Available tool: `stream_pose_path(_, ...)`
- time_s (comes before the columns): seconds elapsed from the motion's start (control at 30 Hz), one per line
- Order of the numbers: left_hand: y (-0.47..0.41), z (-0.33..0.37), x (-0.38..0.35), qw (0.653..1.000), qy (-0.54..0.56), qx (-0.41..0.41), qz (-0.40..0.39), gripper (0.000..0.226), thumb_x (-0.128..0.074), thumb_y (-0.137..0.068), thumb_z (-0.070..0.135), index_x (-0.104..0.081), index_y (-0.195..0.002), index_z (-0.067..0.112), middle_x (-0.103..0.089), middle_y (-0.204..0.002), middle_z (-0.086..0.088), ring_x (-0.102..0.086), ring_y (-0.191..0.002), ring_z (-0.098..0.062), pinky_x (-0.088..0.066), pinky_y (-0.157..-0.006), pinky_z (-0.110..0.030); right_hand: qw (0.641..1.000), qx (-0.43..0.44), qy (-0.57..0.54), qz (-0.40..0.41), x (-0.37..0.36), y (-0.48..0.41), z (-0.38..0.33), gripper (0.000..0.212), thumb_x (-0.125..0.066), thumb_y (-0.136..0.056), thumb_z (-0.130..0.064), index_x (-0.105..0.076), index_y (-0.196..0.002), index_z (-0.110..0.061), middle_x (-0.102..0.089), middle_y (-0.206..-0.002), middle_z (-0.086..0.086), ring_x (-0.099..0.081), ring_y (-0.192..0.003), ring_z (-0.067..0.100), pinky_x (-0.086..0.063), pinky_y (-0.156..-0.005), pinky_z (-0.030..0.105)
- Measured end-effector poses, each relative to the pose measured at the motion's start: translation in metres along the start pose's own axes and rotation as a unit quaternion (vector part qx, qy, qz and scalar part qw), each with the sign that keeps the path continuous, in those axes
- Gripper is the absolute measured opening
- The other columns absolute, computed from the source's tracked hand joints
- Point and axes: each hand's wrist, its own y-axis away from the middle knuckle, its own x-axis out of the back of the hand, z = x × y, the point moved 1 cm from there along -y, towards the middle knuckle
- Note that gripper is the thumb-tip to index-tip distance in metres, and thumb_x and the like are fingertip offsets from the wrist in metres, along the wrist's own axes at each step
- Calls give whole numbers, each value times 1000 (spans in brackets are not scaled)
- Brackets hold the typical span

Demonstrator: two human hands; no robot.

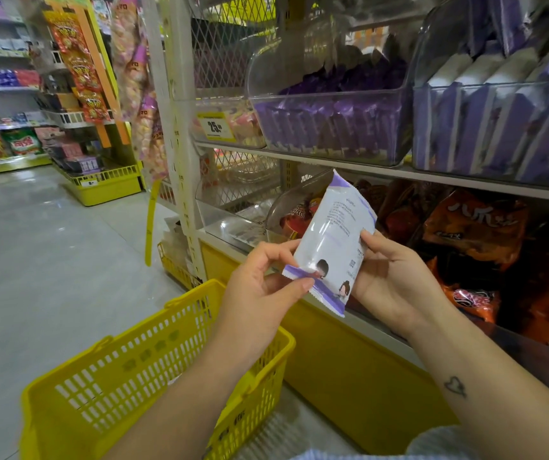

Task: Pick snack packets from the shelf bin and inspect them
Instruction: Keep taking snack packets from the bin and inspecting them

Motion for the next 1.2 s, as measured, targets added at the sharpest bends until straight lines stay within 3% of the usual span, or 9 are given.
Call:
stream_pose_path(0.23,7,1,-6,990,-115,-79,-2,31,-66,-84,10,-51,-79,36,-66,-123,18,-67,-107,-6,-58,-81,-30,998,15,-44,-34,2,0,-1,42,-48,-79,-16,-58,-119,-11,-71,-102,12,-71,-93,26,-58,-81,49)
stream_pose_path(0.4,-3,-4,4,998,14,11,58,34,-64,-87,-4,-53,-96,26,-73,-104,11,-72,-86,-12,-57,-65,-23,995,61,70,35,1,-4,3,21,-52,-93,-16,-56,-113,-13,-66,-124,14,-69,-101,26,-59,-77,45)
stream_pose_path(0.47,-6,-7,8,993,74,51,82,39,-62,-88,-3,-53,-110,28,-75,-99,5,-73,-82,-15,-57,-63,-24,988,78,125,44,1,-4,5,28,-57,-90,-23,-58,-117,-19,-70,-117,8,-71,-94,23,-60,-64,38)
stream_pose_path(0.53,-6,-10,10,988,104,74,91,43,-61,-90,1,-53,-118,31,-74,-104,-1,-73,-83,-18,-56,-65,-25,981,90,166,42,0,-3,7,42,-62,-81,-31,-57,-122,-21,-73,-111,4,-72,-90,21,-59,-63,33)
stream_pose_path(0.6,-6,-12,11,988,97,77,97,41,-60,-90,0,-55,-117,31,-72,-111,0,-73,-83,-16,-56,-64,-24,975,102,192,54,1,-2,9,40,-63,-81,-32,-59,-119,-21,-75,-105,2,-73,-88,19,-58,-62,29)
stream_pose_path(0.7,-3,-15,9,995,40,80,48,36,-65,-89,4,-64,-109,33,-71,-107,14,-72,-86,-10,-56,-66,-22,961,129,227,92,3,-3,10,27,-62,-90,-27,-60,-116,-19,-75,-102,4,-73,-88,21,-57,-60,26)
stream_pose_path(0.87,0,-20,7,986,56,150,-37,49,-82,-70,14,-66,-112,35,-60,-131,2,-69,-102,-12,-55,-79,-24,927,180,278,176,5,-4,12,30,-70,-85,-27,-53,-107,-14,-70,-102,7,-74,-80,15,-56,-57,24)
stream_pose_path(1.0,-2,-19,14,967,121,212,-68,52,-77,-74,6,-63,-121,24,-71,-114,9,-69,-101,-13,-56,-82,-26,900,233,308,200,-2,1,15,32,-77,-80,-27,-50,-96,-22,-66,-95,0,-71,-72,3,-53,-51,18)
stream_pose_path(1.2,2,-23,8,947,132,274,-101,46,-72,-79,18,-64,-122,30,-68,-120,2,-66,-101,-17,-55,-82,-36,863,273,378,197,-9,9,16,35,-78,-78,-30,-47,-93,-31,-62,-95,-8,-66,-72,-4,-50,-49,14)
